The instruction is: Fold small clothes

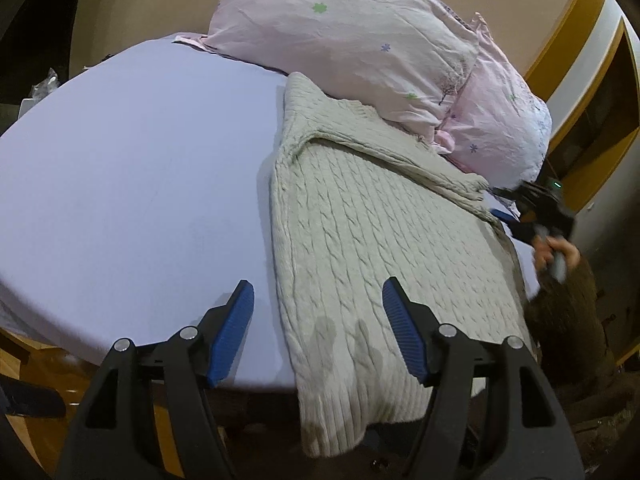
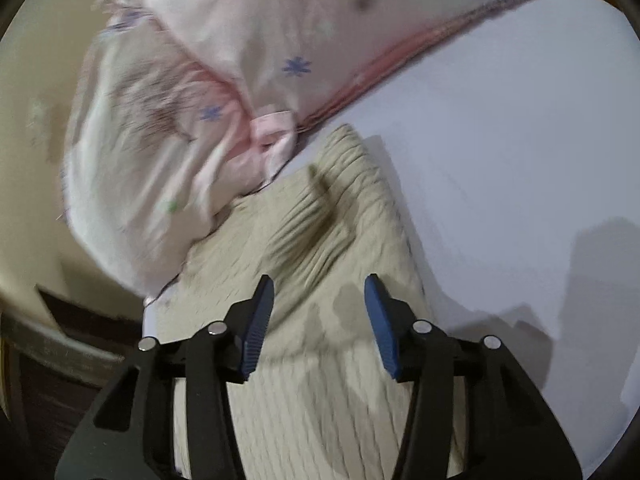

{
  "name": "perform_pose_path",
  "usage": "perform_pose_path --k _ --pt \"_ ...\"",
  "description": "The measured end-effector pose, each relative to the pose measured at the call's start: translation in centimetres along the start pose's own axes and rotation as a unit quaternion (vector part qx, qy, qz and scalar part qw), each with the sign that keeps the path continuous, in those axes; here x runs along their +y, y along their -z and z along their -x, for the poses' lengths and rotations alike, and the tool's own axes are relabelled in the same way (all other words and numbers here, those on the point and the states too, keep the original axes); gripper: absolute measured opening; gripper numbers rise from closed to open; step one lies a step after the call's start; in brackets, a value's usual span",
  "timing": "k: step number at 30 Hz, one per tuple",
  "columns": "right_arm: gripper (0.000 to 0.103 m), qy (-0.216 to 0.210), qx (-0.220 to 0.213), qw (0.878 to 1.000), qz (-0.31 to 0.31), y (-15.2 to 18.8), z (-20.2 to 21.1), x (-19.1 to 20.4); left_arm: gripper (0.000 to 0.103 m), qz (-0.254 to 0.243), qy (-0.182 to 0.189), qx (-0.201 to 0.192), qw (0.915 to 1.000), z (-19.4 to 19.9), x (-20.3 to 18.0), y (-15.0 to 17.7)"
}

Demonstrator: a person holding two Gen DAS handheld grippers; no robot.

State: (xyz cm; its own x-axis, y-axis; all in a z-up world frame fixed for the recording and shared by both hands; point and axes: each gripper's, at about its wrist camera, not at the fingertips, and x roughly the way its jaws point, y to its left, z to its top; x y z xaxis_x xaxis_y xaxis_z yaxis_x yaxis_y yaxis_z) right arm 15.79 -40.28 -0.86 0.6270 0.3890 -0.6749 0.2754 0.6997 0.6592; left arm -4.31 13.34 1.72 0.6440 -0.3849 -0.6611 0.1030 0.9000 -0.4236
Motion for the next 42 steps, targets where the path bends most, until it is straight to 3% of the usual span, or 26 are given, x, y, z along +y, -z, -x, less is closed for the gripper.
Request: perform_pose_path --k 5,6,7,8,13,15,17,19,20,24,28,31,34,36,38,39,40,42 --pt "0.044 0.019 0.002 1.0 -0.002 -1.1 -2.9 1.2 0.068 0.002 -0.003 0.01 0.9999 0.2 -0.1 1.0" --pt "0.038 0.029 -0.002 1.0 0.006 -1.1 -3.2 1.6 0.068 0.006 -0.001 0.011 0.9999 0.2 0.0 1.1" --pt "0.019 0.039 -0.006 0.999 0.017 -1.0 -3.4 1.8 0.068 0.008 0.0 0.01 0.9999 0.3 0.0 1.2" --pt "0.005 0.045 -0.008 0.999 0.024 -1.0 -3.4 1.9 0.068 0.009 0.002 0.008 0.9999 0.4 0.1 1.4" --pt "0.006 0.02 -0.042 0.998 0.029 0.4 0.1 0.7 0.068 0.024 0.029 0.005 0.9993 1.5 0.6 2.3" --pt "0.009 0.016 -0.033 0.999 0.038 1.1 1.4 0.2 0.068 0.026 0.038 0.007 0.9989 1.7 0.7 2.6" --pt "0.021 0.018 -0.016 0.998 0.054 2.0 2.5 0.2 0.068 0.02 0.045 0.011 0.9987 1.8 0.5 2.9" --pt "0.063 0.016 -0.003 0.996 0.084 3.9 5.0 -0.1 0.068 0.014 0.048 0.014 0.9987 1.9 0.3 3.3" --pt "0.066 0.015 0.0 0.995 0.095 4.8 6.3 -0.4 0.068 0.011 0.05 0.016 0.9985 1.9 0.2 3.4" --pt "0.066 0.017 0.03 0.991 0.127 9.2 11.2 -3.3 0.068 0.011 0.059 0.024 0.9979 1.6 0.3 3.8" --pt "0.056 0.028 0.066 0.991 0.111 12.5 13.1 -6.6 0.068 0.026 0.052 0.026 0.9979 1.5 0.9 4.1" --pt "0.051 -0.017 0.077 0.991 0.106 14.3 13.6 -7.4 0.068 0.034 0.064 0.039 0.9966 1.0 0.9 4.5" --pt "0.047 -0.085 0.126 0.984 0.093 16.2 13.2 -7.7 0.066 0.034 0.077 0.053 0.995 0.4 0.3 4.8" --pt "0.036 -0.117 0.156 0.976 0.094 17.3 12.9 -7.4 0.058 0.046 0.096 0.06 0.9925 -0.2 0.1 4.9" --pt "0.015 -0.139 0.181 0.97 0.087 18.1 12.1 -7.6 0.039 0.055 0.106 0.072 0.9902 -0.8 0.1 5.0" --pt "0.007 -0.146 0.195 0.966 0.083 18.6 11.8 -7.8 0.017 0.058 0.108 0.077 0.9894 -0.9 0.1 5.0" --pt "0.007 -0.155 0.2 0.964 0.078 19.0 11.6 -8.0 0.007 0.065 0.117 0.085 0.9874 -1.0 0.0 5.0" --pt "0.007 -0.178 0.189 0.963 0.073 18.5 11.7 -7.5 0.006 0.064 0.13 0.077 0.9864 -0.1 -0.5 4.4"
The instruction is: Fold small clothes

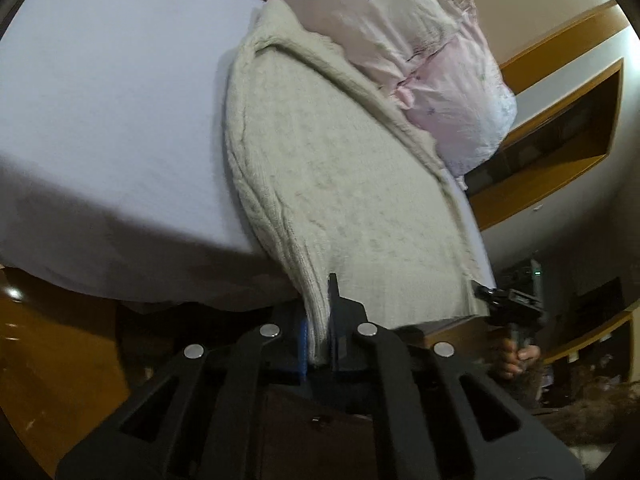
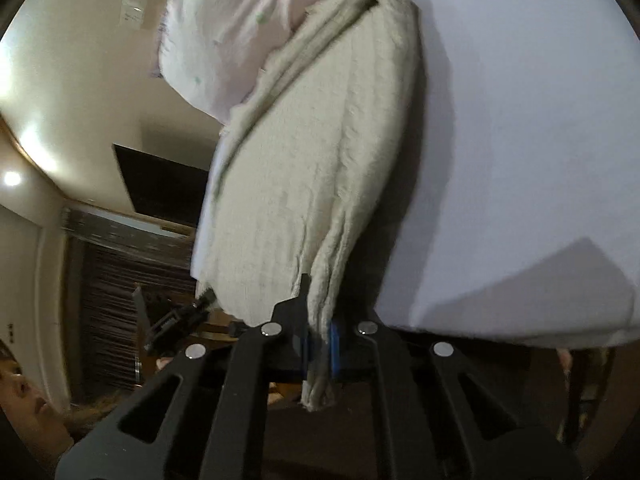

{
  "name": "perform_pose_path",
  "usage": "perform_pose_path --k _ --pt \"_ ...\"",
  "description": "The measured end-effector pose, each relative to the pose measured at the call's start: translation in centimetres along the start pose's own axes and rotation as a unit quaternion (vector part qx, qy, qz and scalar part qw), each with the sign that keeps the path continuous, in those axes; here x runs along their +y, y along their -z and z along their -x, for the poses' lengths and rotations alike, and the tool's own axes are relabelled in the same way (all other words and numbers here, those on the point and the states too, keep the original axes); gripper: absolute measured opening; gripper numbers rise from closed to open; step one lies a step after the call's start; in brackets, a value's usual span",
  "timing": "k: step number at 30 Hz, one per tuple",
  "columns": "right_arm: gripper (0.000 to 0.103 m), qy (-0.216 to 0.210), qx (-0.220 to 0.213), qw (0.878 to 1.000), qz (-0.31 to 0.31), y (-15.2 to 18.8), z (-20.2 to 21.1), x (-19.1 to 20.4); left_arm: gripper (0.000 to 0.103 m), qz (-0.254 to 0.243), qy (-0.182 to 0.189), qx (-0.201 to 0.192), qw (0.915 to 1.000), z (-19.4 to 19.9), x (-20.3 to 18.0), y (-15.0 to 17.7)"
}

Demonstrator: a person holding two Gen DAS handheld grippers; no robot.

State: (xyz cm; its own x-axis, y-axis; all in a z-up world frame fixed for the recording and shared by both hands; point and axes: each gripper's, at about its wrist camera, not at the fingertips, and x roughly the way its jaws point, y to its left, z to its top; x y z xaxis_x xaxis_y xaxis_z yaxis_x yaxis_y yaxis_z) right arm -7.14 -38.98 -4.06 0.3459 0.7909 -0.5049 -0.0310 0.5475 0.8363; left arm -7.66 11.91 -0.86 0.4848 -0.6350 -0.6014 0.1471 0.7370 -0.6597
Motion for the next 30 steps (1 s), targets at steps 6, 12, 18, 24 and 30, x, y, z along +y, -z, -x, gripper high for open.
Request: perform_pose_path --k 6,12,18,24,30 --pt "0.007 -0.071 -0.108 0.991 0.042 -5.9 3.4 4.1 0.006 -0.064 0.004 -0.077 0.9949 2.7 -3.7 -6.6" --pt "0.007 -0.084 -0.21 0.974 0.023 -17.9 2.1 4.6 0.006 -0.051 -0.054 -0.15 0.9859 -2.6 -4.3 -20.0" --pt "0.007 0.028 -0.218 0.973 -0.076 -27.6 -5.7 0.2 0.006 0.005 -0.129 -0.106 0.9859 -12.1 -0.5 -28.5" --pt "0.054 0.042 -0.232 0.962 -0.14 -28.1 -7.1 -2.6 0.014 0.049 -0.073 -0.088 0.9922 -11.7 2.0 -31.2" --pt "0.097 0.056 -0.295 0.951 -0.073 -25.8 -3.8 -0.7 0.098 0.033 -0.092 -0.176 0.9796 -6.0 2.2 -29.7"
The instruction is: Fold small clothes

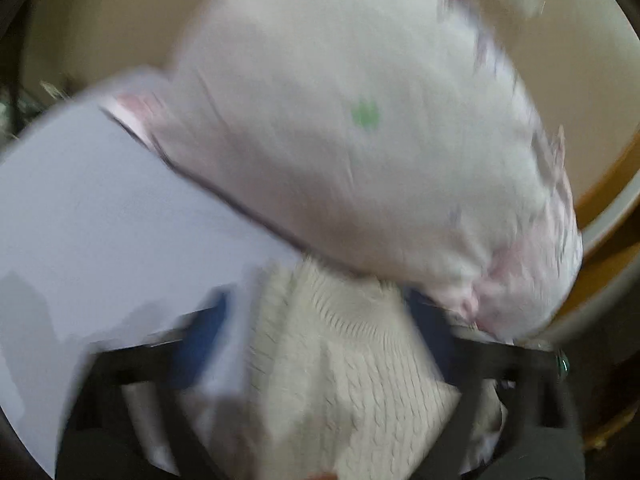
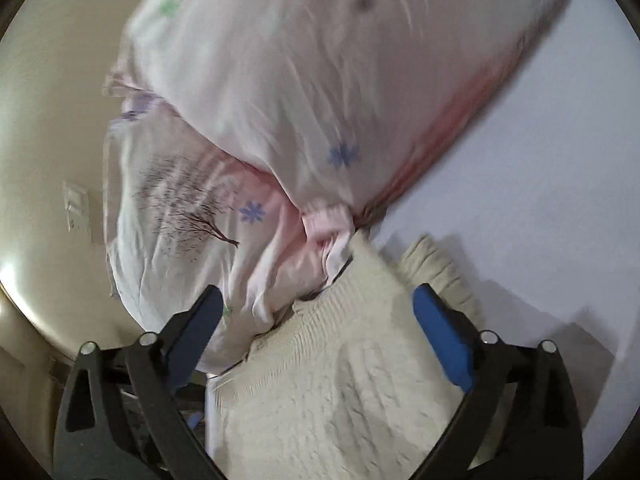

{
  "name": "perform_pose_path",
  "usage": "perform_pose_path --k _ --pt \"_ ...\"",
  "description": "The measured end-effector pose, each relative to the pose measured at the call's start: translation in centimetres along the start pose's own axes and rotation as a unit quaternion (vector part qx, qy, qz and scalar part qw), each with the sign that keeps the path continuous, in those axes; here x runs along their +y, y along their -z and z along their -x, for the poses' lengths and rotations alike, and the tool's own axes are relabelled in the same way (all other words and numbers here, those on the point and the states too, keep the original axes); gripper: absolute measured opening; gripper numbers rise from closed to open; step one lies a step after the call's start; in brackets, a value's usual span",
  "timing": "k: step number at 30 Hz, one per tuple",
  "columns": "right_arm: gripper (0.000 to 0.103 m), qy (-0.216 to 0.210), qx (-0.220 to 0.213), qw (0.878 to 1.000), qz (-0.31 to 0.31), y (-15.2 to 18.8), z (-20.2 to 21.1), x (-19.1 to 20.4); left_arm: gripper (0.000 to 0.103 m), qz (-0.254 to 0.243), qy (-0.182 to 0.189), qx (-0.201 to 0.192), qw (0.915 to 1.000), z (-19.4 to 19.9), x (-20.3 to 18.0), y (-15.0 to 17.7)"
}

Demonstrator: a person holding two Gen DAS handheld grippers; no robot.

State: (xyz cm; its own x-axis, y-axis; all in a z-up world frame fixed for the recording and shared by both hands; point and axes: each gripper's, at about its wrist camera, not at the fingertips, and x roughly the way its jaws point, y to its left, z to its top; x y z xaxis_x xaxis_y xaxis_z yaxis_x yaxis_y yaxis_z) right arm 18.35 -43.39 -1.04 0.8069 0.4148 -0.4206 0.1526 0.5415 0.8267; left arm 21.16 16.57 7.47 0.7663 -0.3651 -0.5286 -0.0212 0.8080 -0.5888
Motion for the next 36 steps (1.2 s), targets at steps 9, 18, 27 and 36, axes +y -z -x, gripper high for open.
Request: perform_pose_path --k 9,18,27,36 --pt "0.097 -0.018 -0.006 1.0 -0.007 1.0 1.6 -3.3 0.084 -0.004 -0.008 0.132 0.9912 -1.6 2.1 5.3" --pt "0.098 -0.041 0.01 0.999 0.018 1.8 0.4 -0.8 0.022 0.001 -0.029 0.168 0.9853 -4.3 0.4 6.5" --pt "0.098 -0.062 0.008 0.998 0.032 0.6 1.5 -0.2 0.015 0.033 0.128 0.12 0.984 -2.1 -10.8 5.0" --pt "0.098 0.01 -0.04 0.998 0.055 -2.5 5.1 -1.7 0.015 -0.003 0.263 0.312 0.913 -17.7 -28.8 17.9"
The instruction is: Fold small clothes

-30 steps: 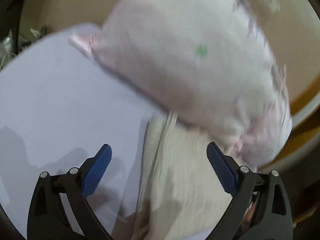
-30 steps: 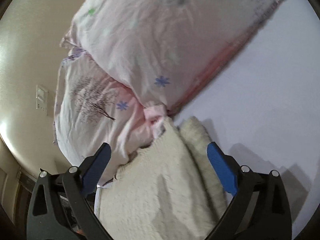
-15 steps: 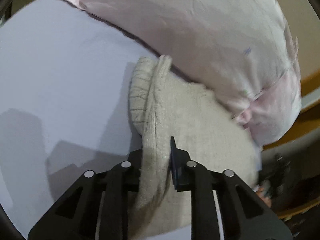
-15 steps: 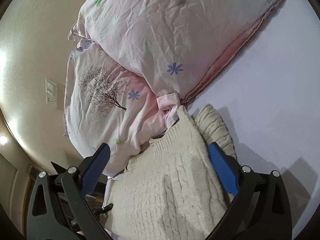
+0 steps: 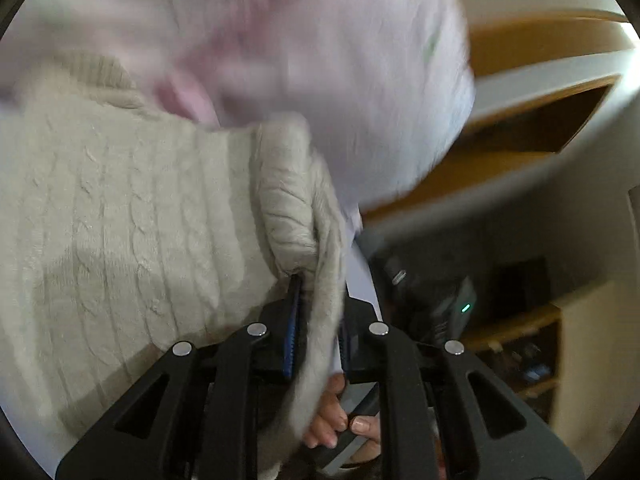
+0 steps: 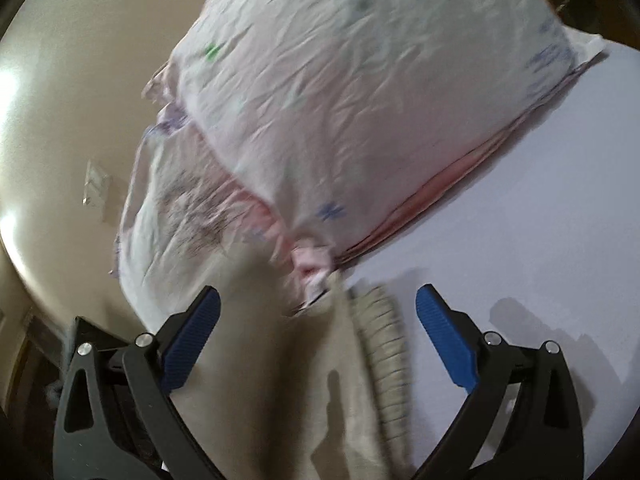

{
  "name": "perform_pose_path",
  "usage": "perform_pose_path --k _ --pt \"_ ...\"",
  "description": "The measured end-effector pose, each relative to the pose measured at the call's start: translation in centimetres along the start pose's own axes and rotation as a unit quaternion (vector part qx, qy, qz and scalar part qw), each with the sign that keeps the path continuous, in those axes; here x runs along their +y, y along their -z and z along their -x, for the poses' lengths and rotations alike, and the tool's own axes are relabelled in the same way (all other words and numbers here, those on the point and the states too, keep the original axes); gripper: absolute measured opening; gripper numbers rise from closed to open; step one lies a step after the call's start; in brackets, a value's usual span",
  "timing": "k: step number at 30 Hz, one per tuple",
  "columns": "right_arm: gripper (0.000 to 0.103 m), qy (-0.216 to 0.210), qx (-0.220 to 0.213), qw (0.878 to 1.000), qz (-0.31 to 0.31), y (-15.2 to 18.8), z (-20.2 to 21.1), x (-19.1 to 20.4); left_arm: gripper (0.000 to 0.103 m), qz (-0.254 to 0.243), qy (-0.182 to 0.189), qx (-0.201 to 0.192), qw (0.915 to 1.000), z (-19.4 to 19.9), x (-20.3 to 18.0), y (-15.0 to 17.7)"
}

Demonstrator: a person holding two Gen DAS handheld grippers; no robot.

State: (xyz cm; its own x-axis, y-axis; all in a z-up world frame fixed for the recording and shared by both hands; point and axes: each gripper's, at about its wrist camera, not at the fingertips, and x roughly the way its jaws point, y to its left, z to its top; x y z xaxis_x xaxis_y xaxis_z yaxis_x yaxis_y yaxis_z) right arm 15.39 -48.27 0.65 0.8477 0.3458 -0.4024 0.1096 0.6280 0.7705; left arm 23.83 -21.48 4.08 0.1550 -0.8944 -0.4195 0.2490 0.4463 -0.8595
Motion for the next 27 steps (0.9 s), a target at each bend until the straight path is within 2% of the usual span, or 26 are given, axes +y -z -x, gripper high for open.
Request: perform_pose_path --k 1,2,3,4,5,6,7,8,10,11,13,17,18,19,20,21,22,23,25,27 --pt "0.098 0.0 0.001 1.0 -0.01 -0.3 0.2 -0.5 0.015 0.013 0.03 0.015 0.9994 -1.0 0.3 -0.1" --pt "0.098 -0.006 0.007 1.0 -0.023 -0.6 0.4 -1.1 0.015 0.023 0.079 0.012 0.9965 -0.7 0.3 -0.1" --pt "0.099 -0.01 0.016 0.999 -0.03 -0.9 0.4 -1.4 0.016 0.011 0.099 -0.01 0.995 0.7 -0.2 -0.2" --pt "0.101 -0.013 0.027 0.999 -0.034 -1.0 0.3 -1.6 0.024 -0.011 0.099 -0.038 0.9943 2.7 -0.8 -0.3" --pt "0.101 -0.015 0.058 0.997 -0.038 -1.0 -0.4 -1.7 0.033 -0.029 0.088 -0.063 0.9938 4.4 -1.0 -0.2" --pt "0.101 -0.012 0.08 0.996 -0.039 -1.0 -0.9 -1.8 0.056 -0.048 0.055 -0.096 0.9927 6.5 -1.2 -0.2" --pt "0.101 -0.004 0.111 0.993 -0.039 -0.8 -1.8 -1.9 0.065 -0.061 0.006 -0.123 0.9905 8.2 -1.1 -0.1" --pt "0.101 0.004 0.136 0.99 -0.041 -0.5 -2.5 -2.0 0.065 -0.075 -0.078 -0.146 0.9833 10.3 -0.6 0.3" --pt "0.101 0.014 0.18 0.983 -0.043 0.2 -4.0 -2.1 0.067 -0.079 -0.149 -0.148 0.9745 11.7 1.0 0.8" --pt "0.101 0.021 0.202 0.979 -0.038 0.7 -4.8 -2.0 0.068 -0.066 -0.187 -0.136 0.9707 11.9 2.5 1.1" --pt "0.101 0.035 0.208 0.977 -0.014 1.1 -5.2 -1.4 0.069 -0.041 -0.219 -0.104 0.9692 11.4 4.4 1.5" --pt "0.099 0.024 0.208 0.978 0.007 2.0 -5.6 -0.8 0.072 -0.022 -0.228 -0.064 0.9713 10.7 7.2 3.4" --pt "0.088 0.02 0.212 0.977 0.009 2.2 -5.8 -0.7 0.074 -0.024 -0.226 -0.063 0.9717 10.0 7.2 3.3" --pt "0.072 0.024 0.218 0.976 0.015 2.6 -6.2 -0.8 0.076 -0.029 -0.224 -0.062 0.9722 9.4 7.2 3.5" --pt "0.067 0.029 0.211 0.977 0.023 2.7 -6.2 -0.5 0.076 -0.029 -0.225 -0.063 0.9718 8.9 7.1 3.3" --pt "0.054 0.021 0.212 0.977 0.023 2.9 -6.3 -0.5 0.076 -0.028 -0.221 -0.067 0.9725 8.7 7.3 3.5" --pt "0.044 -0.001 0.212 0.977 0.013 3.0 -6.3 -0.5 0.07 -0.026 -0.214 -0.07 0.9739 8.3 7.5 3.6" --pt "0.043 -0.02 0.208 0.978 0.009 2.9 -6.1 -0.4 0.064 -0.031 -0.208 -0.074 0.9748 8.2 7.6 3.4" --pt "0.039 -0.063 0.204 0.977 0.008 3.0 -5.7 0.0 0.041 -0.045 -0.18 -0.058 0.9809 9.4 7.2 3.2" --pt "0.038 -0.119 0.22 0.968 0.008 3.6 -6.0 1.2 0.038 -0.064 -0.159 -0.045 0.9841 10.8 6.5 3.0"
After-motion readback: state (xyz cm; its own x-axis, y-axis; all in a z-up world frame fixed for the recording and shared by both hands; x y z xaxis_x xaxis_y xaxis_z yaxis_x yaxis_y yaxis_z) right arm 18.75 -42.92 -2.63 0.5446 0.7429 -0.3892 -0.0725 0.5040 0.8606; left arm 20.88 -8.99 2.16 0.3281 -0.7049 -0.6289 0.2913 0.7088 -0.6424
